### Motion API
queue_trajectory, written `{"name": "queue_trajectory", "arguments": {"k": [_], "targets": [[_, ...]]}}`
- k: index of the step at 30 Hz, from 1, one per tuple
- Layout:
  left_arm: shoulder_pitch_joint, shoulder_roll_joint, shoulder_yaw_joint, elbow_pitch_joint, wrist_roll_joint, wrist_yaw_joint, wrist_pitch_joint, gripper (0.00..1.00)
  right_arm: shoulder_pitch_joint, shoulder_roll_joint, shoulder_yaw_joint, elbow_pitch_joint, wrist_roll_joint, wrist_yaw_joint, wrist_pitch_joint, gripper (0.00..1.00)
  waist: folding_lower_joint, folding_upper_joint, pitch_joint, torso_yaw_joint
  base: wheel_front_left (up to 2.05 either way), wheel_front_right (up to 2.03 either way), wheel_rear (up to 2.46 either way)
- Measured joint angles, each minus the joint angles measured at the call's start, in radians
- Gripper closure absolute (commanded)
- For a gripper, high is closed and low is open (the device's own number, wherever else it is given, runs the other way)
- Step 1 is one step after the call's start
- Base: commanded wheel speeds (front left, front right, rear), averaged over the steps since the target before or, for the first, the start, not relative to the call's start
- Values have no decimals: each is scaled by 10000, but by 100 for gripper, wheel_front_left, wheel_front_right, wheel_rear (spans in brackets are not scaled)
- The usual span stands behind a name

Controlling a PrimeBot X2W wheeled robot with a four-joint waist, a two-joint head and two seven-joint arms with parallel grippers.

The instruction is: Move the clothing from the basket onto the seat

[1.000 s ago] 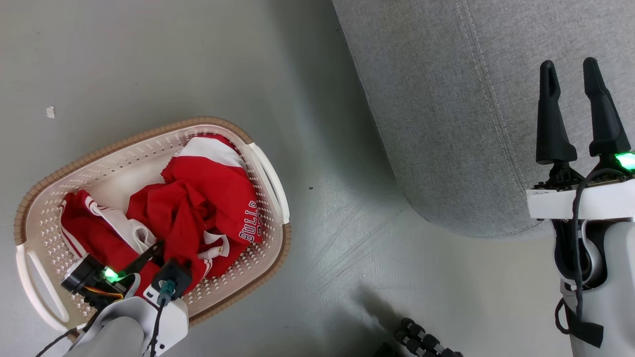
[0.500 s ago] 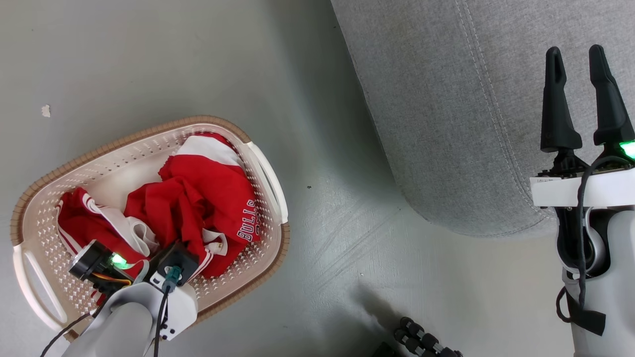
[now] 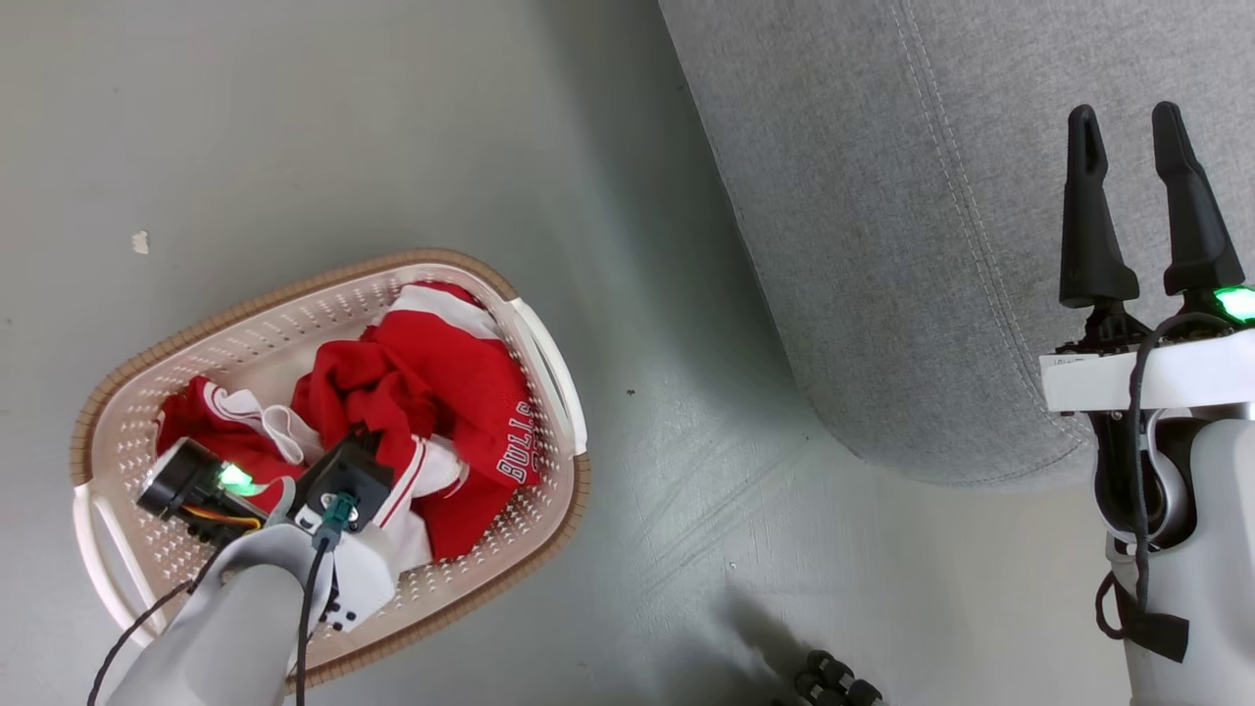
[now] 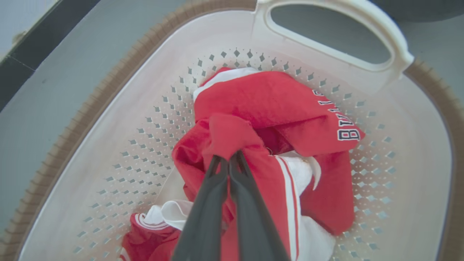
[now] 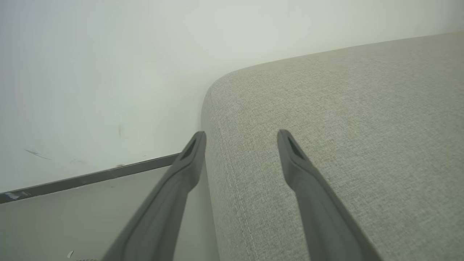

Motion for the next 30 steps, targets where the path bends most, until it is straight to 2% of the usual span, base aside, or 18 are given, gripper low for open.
{"name": "queue_trajectory", "arguments": {"k": [3,14,23,30], "targets": [[2,127,138,-408,-109,4,-2,100,2,-2,77,84,-69,0,0,0,0,-1,-151,76,0,0,0],[110,437,665,-3248,-627,280,-12,100,33,-12,456,422,-573,0,0,0,0,0,-828,432,0,0,0],[645,765,1158,-5572,-901,708,-15,100,31,-42,863,614,-936,0,0,0,0,0,-1524,757,0,0,0],[809,1037,1452,-6980,-959,882,-40,100,34,-59,1172,838,-1237,0,0,0,-1,0,-2165,998,0,0,0]]}}
